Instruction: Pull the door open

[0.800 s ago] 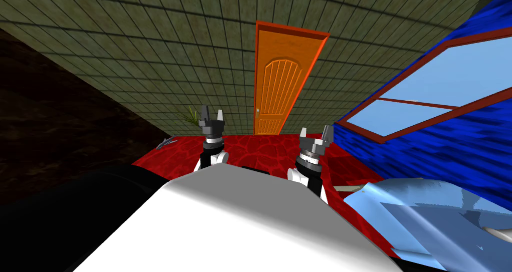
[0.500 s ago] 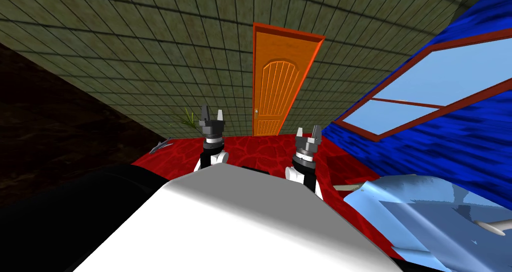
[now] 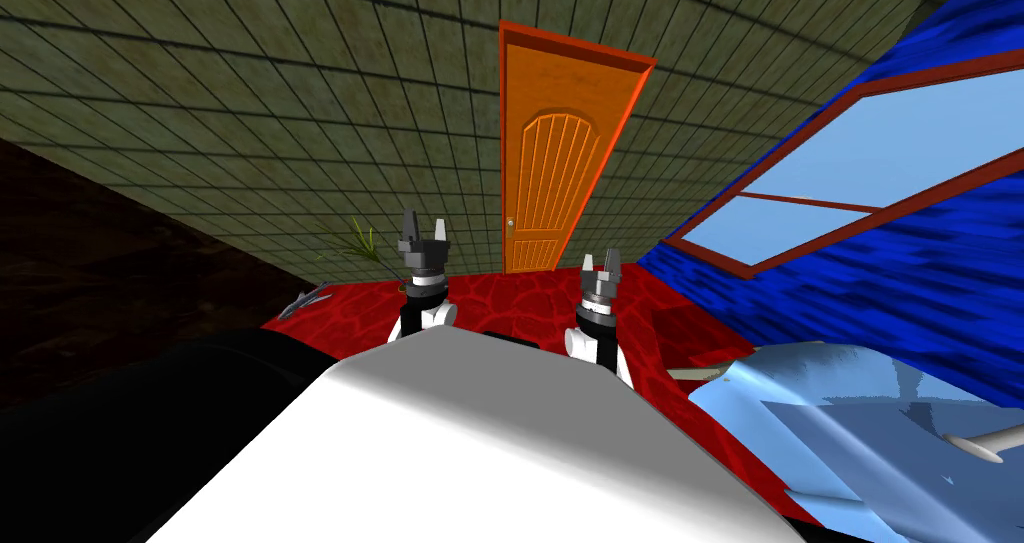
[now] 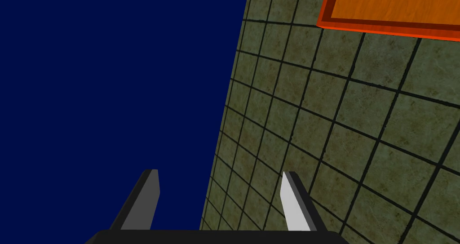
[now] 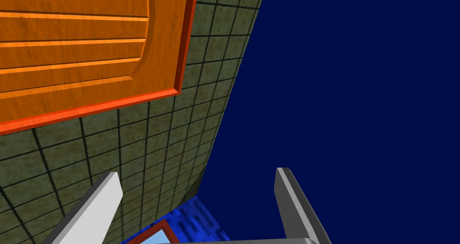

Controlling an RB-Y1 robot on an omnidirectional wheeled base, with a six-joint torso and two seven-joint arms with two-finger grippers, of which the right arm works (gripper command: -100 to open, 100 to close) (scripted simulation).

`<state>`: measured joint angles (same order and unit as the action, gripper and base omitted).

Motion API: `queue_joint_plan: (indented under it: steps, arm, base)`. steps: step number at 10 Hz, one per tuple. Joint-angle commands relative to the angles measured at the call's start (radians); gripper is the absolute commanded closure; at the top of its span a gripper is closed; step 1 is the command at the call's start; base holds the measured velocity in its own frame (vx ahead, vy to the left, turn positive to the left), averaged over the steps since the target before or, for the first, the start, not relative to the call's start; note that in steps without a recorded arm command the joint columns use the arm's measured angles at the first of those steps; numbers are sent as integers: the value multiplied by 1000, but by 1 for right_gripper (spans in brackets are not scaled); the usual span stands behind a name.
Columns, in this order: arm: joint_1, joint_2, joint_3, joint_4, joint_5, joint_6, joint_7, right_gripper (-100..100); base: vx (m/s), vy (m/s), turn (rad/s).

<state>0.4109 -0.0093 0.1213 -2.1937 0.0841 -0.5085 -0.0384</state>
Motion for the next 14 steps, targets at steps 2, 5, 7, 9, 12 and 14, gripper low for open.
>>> queue_joint_plan:
  steps: [2, 5, 7, 9, 12, 14]
  arm:
    - [-36, -12, 23, 63, 4, -7, 43, -100]
    - [-76, -23, 47, 126, 7, -11, 86, -100]
    - [-106, -31, 65, 173, 10, -15, 119, -100]
    - [-137, -38, 84, 223, 13, -18, 152, -100]
    - [-186, -47, 113, 300, 17, -23, 205, -100]
    - [-221, -53, 133, 354, 20, -26, 242, -100]
  base:
    - [122, 44, -88]
    - [94, 50, -76]
    - [89, 55, -93]
    - [91, 63, -103]
    - [87, 66, -100]
    - [85, 79, -101]
